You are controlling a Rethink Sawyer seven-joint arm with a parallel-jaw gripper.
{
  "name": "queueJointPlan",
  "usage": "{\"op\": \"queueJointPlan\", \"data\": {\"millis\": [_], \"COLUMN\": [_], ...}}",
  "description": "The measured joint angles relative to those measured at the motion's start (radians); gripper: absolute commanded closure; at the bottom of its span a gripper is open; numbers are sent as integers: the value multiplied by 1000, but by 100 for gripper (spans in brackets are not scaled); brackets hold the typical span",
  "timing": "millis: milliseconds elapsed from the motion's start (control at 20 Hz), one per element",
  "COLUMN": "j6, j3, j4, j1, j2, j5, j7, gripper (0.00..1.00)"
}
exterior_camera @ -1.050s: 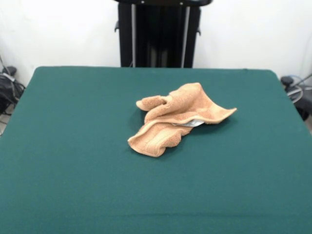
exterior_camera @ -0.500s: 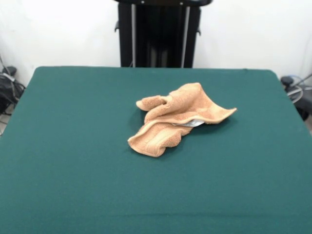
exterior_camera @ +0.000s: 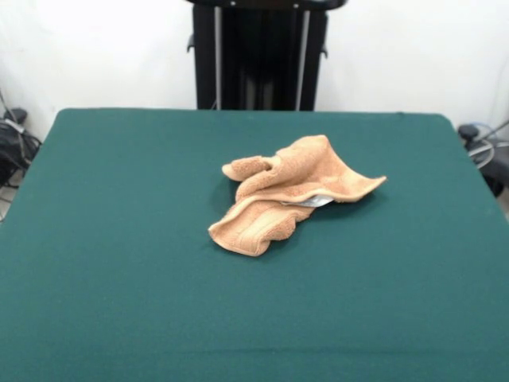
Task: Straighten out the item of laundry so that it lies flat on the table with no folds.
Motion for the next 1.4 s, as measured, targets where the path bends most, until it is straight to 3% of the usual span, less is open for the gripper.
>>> {"op": "queueJointPlan", "data": {"millis": [400,950,1400], "j6": [-28,-225,-316], "j3": [0,-2,-17], "j4": [23,81,107], "j1": [-20,-20,-19], "j2": [-20,-71,-95], "j5": [-9,-39,-43], "j7": [0,0,0], "gripper": [0,0,0]}}
